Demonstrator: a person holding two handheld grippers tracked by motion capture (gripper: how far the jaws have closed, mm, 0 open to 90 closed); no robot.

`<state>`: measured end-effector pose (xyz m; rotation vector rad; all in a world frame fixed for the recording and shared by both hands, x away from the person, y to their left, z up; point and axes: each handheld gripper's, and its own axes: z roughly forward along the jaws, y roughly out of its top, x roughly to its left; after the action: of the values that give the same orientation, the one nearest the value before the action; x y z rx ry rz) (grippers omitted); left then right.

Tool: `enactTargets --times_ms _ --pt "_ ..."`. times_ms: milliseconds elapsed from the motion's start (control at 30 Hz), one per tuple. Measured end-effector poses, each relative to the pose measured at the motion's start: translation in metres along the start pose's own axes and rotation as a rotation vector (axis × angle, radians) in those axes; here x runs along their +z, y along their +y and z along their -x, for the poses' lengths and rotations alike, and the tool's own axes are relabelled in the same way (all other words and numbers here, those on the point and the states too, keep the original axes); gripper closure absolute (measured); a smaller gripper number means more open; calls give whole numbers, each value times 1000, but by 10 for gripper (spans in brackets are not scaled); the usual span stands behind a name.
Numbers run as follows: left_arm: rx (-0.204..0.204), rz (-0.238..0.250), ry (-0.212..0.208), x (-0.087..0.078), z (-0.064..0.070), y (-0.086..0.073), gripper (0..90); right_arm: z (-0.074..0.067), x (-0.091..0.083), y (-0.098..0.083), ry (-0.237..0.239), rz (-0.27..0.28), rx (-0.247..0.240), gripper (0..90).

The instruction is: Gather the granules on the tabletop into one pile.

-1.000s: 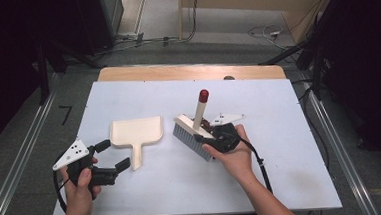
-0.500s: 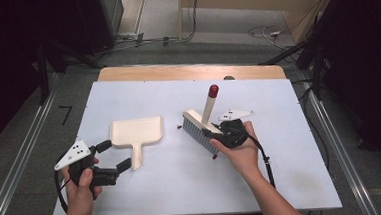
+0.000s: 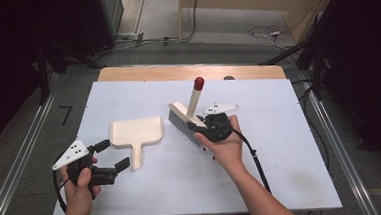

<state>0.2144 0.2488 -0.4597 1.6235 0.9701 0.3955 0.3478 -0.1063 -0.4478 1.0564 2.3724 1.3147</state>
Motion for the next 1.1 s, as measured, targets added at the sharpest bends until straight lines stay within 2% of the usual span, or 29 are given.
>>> enactTargets --times_ms 67,233,567,1100 --pt "-1 0 0 0 0 0 0 -2 8 -1 3 -1 30 658" --pt "2 -4 -1 1 0 0 0 -2 20 -6 -33 -14 88 658" --pt "5 -9 1 2 1 0 0 15 10 -11 -98 -16 119 657" --pt "4 -14 -4 3 1 0 0 36 -8 -20 -150 -4 151 657"
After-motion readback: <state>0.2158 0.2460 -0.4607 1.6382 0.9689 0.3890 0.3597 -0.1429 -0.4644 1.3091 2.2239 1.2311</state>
